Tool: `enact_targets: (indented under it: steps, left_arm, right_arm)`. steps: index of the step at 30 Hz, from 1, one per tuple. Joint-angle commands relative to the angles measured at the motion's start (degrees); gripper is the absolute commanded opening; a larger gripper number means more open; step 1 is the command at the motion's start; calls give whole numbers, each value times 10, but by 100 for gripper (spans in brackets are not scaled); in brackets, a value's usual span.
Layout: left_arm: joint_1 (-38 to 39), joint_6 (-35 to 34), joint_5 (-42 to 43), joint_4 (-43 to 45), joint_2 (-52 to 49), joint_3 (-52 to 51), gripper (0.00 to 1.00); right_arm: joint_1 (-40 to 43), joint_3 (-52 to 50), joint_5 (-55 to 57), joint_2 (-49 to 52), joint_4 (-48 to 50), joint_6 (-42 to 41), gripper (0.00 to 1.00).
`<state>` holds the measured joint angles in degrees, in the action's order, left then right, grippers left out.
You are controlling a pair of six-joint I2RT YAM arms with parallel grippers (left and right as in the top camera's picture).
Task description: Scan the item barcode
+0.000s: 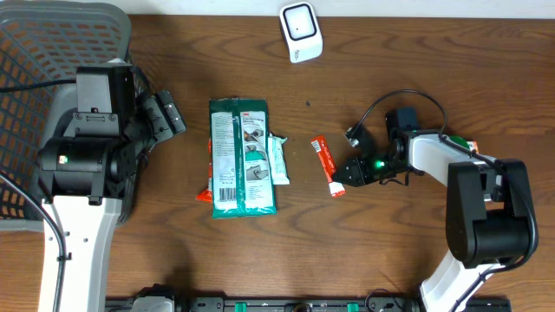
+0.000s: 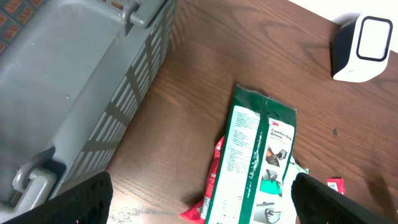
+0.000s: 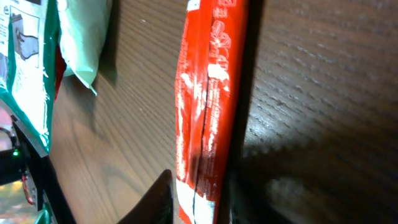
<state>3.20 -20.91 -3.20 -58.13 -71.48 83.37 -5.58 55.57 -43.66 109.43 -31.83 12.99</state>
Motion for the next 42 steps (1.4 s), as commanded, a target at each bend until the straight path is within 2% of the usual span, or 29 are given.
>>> enact_targets:
  steps: [1,4,9,11,13,16,21,29,42]
  left_arm:
    - [-2,7,-5,-1,0,4,92]
    - [-2,7,-5,-1,0,4,91]
    - [-2,7,-5,-1,0,4,91]
    - [-2,7,-5,-1,0,4,92]
    - [-2,7,-5,-1,0,4,91]
    - [-2,7,-5,-1,0,4,91]
    - [-2,7,-5,-1,0,4,91]
    - [-2,7,-5,-1,0,4,91]
    - [-2,7,-5,-1,0,4,91]
  right_arm:
    - [-1,3,74,-4,3,-23,32]
    - [-1,27,75,-5,-15,-27,36]
    - [-9,100,114,-5,-85,-47,35]
    - [-21,128,127,-5,-111,-55,28]
    - [-37,148,143,-5,-124,-70,14]
    - [-66,168,186,-5,-125,-111,2]
    - [-111,169,257,-5,-104,-169,1]
    - [-158,159,334,-5,-90,-188,2]
    - [-170,130,344,-4,-33,-207,1]
